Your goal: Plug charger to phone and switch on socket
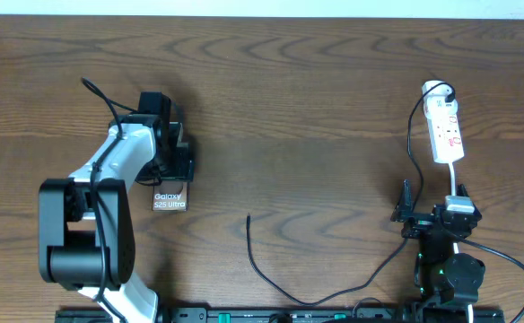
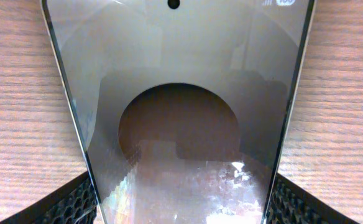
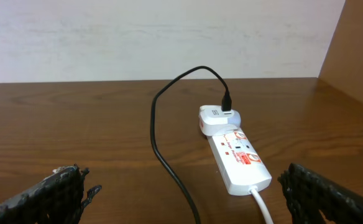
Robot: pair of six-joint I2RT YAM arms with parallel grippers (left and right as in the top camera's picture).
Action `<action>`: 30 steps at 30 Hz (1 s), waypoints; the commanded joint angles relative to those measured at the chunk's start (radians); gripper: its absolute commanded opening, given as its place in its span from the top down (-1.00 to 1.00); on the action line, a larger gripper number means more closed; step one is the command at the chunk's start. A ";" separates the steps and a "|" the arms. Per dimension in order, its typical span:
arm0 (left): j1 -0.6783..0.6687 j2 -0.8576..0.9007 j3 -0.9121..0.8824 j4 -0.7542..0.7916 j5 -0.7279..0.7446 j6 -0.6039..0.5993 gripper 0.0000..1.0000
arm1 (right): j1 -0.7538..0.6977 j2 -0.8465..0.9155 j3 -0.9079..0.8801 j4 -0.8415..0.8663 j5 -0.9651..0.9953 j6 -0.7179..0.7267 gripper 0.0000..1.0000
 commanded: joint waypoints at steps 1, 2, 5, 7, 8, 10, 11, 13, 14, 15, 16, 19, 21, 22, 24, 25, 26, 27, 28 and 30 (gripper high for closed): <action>0.003 -0.060 0.035 -0.011 0.001 -0.001 0.85 | -0.006 -0.005 -0.002 -0.003 0.008 0.018 -0.99; 0.003 -0.065 0.035 -0.013 0.001 -0.001 0.85 | -0.006 -0.005 -0.002 -0.003 0.008 0.018 -0.99; 0.003 -0.074 0.036 -0.020 0.002 -0.004 0.85 | -0.006 -0.005 -0.002 -0.003 0.008 0.018 -0.98; 0.003 -0.076 0.037 -0.027 0.010 -0.004 0.85 | -0.006 -0.005 -0.002 -0.003 0.008 0.018 -0.99; 0.003 -0.076 0.037 -0.031 0.013 -0.004 0.85 | -0.006 -0.005 -0.002 -0.003 0.008 0.018 -0.98; 0.003 -0.076 0.037 -0.031 0.013 -0.004 0.85 | -0.006 -0.005 -0.002 -0.003 0.008 0.018 -0.99; 0.003 -0.076 0.037 -0.031 0.013 -0.004 0.85 | -0.006 -0.005 -0.002 -0.003 0.008 0.018 -0.99; 0.003 -0.076 0.037 -0.031 0.013 -0.004 0.85 | -0.006 -0.005 -0.002 -0.003 0.008 0.018 -0.99; 0.003 -0.076 0.037 -0.031 0.013 -0.004 0.85 | -0.006 -0.005 -0.002 -0.003 0.008 0.018 -0.99; 0.003 -0.076 0.037 -0.031 0.013 -0.004 0.85 | -0.006 -0.005 -0.002 -0.003 0.008 0.018 -0.99; 0.003 -0.076 0.037 -0.031 0.013 -0.004 0.85 | -0.006 -0.005 -0.002 -0.003 0.008 0.018 -0.99; 0.003 -0.076 0.037 -0.030 0.013 -0.004 0.85 | -0.006 -0.005 -0.002 -0.003 0.008 0.018 -0.99; 0.003 -0.076 0.037 -0.030 0.013 -0.004 0.85 | -0.006 -0.005 -0.002 -0.003 0.008 0.018 -0.98; 0.003 -0.076 0.036 -0.030 0.013 -0.004 0.85 | -0.006 -0.005 -0.002 -0.003 0.008 0.018 -0.99; 0.003 -0.076 0.036 -0.027 0.012 -0.004 0.85 | -0.006 -0.005 -0.002 -0.003 0.008 0.018 -0.99; 0.003 -0.075 0.036 -0.023 0.012 -0.004 0.85 | -0.006 -0.005 -0.002 -0.003 0.008 0.018 -0.98; 0.003 -0.075 0.034 -0.017 0.012 -0.004 0.85 | -0.006 -0.005 -0.002 -0.003 0.008 0.018 -0.98; 0.003 -0.074 0.028 -0.005 0.012 -0.004 0.85 | -0.006 -0.005 -0.002 -0.003 0.008 0.018 -0.99; 0.003 -0.073 0.023 0.003 0.012 -0.004 0.85 | -0.006 -0.005 -0.002 -0.003 0.008 0.018 -0.99; 0.003 -0.068 0.006 0.016 0.012 -0.004 0.85 | -0.006 -0.005 -0.002 -0.003 0.008 0.018 -0.98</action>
